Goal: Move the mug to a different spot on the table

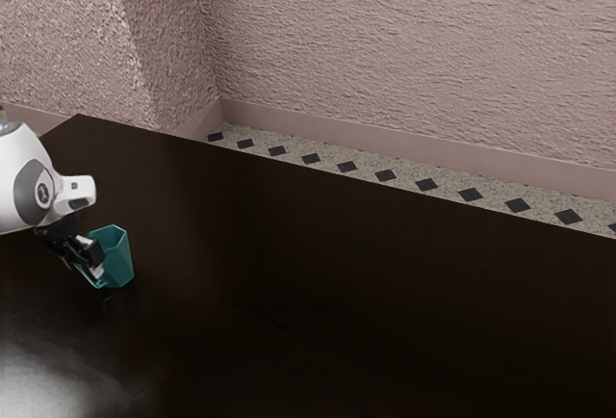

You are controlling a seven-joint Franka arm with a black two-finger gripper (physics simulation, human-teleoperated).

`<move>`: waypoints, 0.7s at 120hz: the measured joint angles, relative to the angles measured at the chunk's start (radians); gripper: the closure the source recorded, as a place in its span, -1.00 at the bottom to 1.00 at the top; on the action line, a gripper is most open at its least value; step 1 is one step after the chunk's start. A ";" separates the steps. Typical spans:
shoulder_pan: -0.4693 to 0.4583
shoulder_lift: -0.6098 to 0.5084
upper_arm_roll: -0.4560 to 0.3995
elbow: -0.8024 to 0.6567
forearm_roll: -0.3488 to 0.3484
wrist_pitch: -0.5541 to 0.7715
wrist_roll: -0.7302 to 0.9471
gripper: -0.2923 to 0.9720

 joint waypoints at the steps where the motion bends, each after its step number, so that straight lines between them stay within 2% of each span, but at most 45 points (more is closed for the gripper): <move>1: 0.001 0.002 0.000 0.000 -0.001 0.001 0.002 -0.16; 40: 0.015 0.043 -0.001 0.010 -0.102 0.013 0.087 0.09; 62: 0.015 0.044 -0.007 0.006 -0.184 0.017 0.134 0.26; 84: 0.013 0.050 -0.006 0.002 -0.220 0.030 0.166 0.38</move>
